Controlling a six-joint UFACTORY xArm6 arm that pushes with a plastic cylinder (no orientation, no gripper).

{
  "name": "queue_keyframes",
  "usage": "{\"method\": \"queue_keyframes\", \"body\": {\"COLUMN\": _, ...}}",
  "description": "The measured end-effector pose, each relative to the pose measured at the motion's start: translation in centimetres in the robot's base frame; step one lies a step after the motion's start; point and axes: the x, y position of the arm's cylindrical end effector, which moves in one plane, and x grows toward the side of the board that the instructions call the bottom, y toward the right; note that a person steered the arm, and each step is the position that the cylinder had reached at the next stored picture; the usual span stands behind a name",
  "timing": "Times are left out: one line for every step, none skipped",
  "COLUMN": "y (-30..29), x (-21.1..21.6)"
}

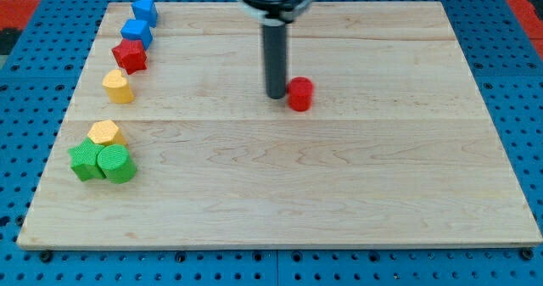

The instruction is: Slide the red star towards red circle

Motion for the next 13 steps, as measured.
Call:
{"method": "queue_keyframes", "body": {"y": 5.0, "x": 2.8}}
{"method": "queue_keyframes", "body": {"y": 9.9, "x": 3.2}}
{"method": "queue_keyframes", "body": {"y": 13.3, "x": 2.6}}
{"method": "queue_keyframes", "body": {"y": 10.0, "x": 2.6}}
{"method": "queue_keyframes", "body": {"y": -2.1, "x": 0.3}}
{"method": "queue_keyframes", "body": {"y": -11.6, "x": 1.8}}
{"method": "queue_keyframes", "body": {"y": -19.6, "x": 3.8}}
{"method": "queue_keyframes", "body": {"y": -28.6, "x": 1.5}}
{"method": "queue_keyframes", "body": {"y": -33.0, "x": 1.1}}
{"method": "queue_keyframes", "body": {"y": -31.3, "x": -4.5}}
{"method": "queue_keyframes", "body": {"y": -30.9, "x": -5.8}}
{"method": "queue_keyframes", "body": {"y": -30.1, "x": -5.8}}
{"method": "queue_keyframes", "body": {"y": -30.0, "x": -5.8}}
